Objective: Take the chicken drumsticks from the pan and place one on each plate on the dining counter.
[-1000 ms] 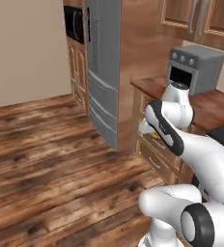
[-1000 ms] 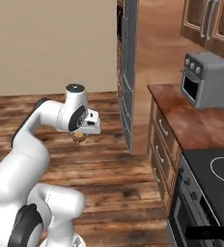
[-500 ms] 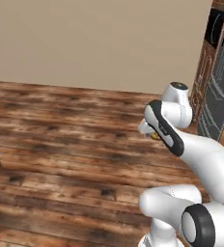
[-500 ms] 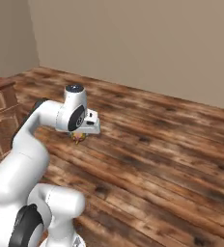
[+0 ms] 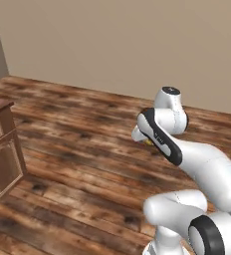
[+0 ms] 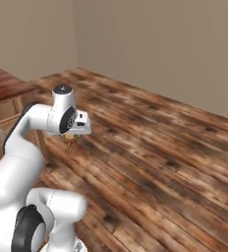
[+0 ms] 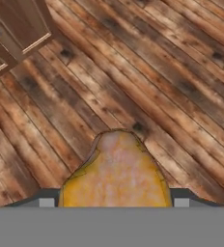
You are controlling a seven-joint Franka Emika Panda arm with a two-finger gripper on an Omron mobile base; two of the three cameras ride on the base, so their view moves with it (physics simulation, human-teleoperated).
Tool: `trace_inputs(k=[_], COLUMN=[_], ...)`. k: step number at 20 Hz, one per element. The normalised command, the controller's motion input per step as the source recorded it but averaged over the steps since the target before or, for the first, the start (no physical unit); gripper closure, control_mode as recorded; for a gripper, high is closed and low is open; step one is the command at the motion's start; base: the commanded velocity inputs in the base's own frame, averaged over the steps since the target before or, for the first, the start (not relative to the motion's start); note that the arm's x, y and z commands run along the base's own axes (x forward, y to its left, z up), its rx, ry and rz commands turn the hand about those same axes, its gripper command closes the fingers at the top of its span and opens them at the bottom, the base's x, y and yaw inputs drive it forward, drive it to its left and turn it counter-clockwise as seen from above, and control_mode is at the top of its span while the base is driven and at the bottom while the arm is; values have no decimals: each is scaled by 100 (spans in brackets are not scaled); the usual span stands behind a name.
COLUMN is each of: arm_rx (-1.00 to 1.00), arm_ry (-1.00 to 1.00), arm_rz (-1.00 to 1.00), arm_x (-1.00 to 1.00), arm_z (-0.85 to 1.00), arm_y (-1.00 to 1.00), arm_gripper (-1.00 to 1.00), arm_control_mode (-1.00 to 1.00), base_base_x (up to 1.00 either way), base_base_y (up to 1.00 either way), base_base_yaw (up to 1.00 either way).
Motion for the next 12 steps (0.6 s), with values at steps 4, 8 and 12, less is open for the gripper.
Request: trace_inputs(k=[4,8,12], arm_rx=[0,0,0], arm_ry=[0,0,0], arm_rz=[0,0,0], arm_x=[0,0,0], arm_z=[0,0,0], arm_y=[0,0,0], arm_gripper=[100,100,100], arm_control_mode=[100,100,100], base_base_x=[100,100,100], base_base_y=[-18,-16,-9], base_base_yaw=[12,13,16])
